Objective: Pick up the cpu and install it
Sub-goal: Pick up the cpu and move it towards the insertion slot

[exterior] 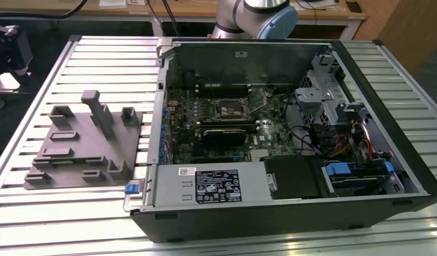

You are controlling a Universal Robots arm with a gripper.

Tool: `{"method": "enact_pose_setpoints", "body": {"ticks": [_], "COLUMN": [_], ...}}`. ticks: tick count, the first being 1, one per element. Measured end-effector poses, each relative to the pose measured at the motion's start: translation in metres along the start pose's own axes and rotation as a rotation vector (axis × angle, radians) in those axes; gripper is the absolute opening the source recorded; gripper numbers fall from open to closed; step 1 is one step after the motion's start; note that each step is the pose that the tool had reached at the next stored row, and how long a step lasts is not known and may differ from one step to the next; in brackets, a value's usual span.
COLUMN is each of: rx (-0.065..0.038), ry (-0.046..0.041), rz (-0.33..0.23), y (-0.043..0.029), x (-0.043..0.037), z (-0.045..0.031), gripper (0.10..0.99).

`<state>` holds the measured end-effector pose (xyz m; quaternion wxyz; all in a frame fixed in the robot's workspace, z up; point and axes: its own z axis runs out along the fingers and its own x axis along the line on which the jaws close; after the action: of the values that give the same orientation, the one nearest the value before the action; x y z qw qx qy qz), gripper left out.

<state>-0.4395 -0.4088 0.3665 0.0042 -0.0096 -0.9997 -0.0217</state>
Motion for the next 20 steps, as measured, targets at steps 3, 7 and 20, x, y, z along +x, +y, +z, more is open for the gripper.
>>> {"method": "enact_pose_setpoints", "body": {"ticks": [3,7,20], "rx": [0.0,0.0,0.0], "ry": [0.0,-0.0001,0.0001], "rz": [0.0,0.0,0.0], "y": [0.0005,0.0012,0.0035], "x": [0.0001,0.0002,0.0005], "z": [-0.0082,-0.02,-0.0547], "gripper": [0.541,0.541,0.541]}}
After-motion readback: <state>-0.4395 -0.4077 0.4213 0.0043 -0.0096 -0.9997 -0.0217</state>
